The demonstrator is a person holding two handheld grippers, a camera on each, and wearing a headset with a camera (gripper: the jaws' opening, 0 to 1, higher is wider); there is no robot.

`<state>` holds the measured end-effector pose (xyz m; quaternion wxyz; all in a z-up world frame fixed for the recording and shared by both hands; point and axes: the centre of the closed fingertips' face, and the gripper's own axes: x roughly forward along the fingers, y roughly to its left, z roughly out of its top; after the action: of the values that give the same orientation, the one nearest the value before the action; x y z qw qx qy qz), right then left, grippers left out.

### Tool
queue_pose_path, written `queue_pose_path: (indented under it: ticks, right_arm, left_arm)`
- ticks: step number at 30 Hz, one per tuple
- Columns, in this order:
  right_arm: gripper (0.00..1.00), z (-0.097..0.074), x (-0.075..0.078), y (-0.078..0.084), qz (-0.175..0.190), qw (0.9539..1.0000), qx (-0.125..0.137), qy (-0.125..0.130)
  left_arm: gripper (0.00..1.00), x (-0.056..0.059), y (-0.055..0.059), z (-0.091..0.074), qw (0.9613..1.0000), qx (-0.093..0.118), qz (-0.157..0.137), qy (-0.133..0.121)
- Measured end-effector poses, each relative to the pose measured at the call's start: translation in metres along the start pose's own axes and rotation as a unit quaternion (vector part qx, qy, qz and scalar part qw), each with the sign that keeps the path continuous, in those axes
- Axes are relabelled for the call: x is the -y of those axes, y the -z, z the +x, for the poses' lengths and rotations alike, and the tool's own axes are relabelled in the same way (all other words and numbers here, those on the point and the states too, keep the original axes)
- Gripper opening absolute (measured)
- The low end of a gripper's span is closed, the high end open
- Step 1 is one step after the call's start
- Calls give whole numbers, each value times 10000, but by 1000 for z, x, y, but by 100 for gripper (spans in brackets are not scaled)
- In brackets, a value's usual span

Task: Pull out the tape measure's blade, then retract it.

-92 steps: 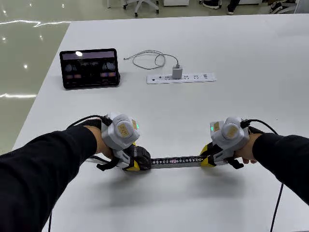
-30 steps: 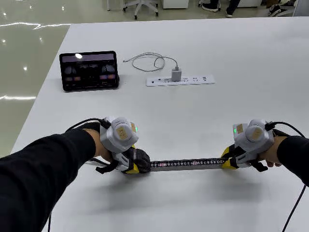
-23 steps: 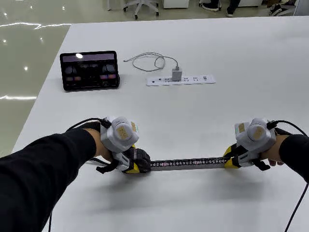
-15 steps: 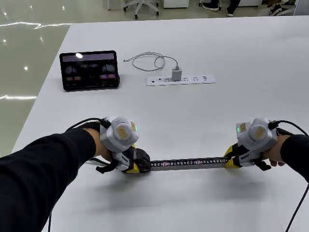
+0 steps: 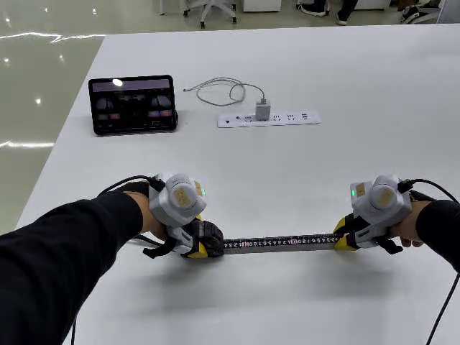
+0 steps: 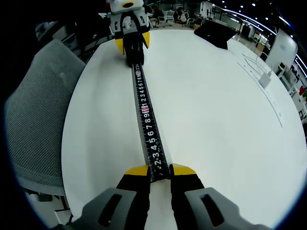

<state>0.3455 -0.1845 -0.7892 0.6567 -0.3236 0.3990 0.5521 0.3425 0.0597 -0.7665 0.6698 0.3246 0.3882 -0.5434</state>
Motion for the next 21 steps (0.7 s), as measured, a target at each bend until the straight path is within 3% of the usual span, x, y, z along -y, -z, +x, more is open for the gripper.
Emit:
queue_pose_path:
  ticks: [2,11,18,21]
  right_arm:
    - [11,0,0,0,75,10000,0,11]
    - [12,1,3,3,50,9999,-130,-11]
    - [12,2,4,4,-187,9994,-292,-46]
    - [12,3,5,4,-207,9992,-332,-61]
  left_arm:
    - [35,-2,-2,1,9999,49,-134,-51]
    - [35,-2,-1,1,10000,-45,79,-29]
    - [35,-2,-2,0,9998,-20,159,-84]
    - [35,-5,1,-2,9999,-22,-52,-145]
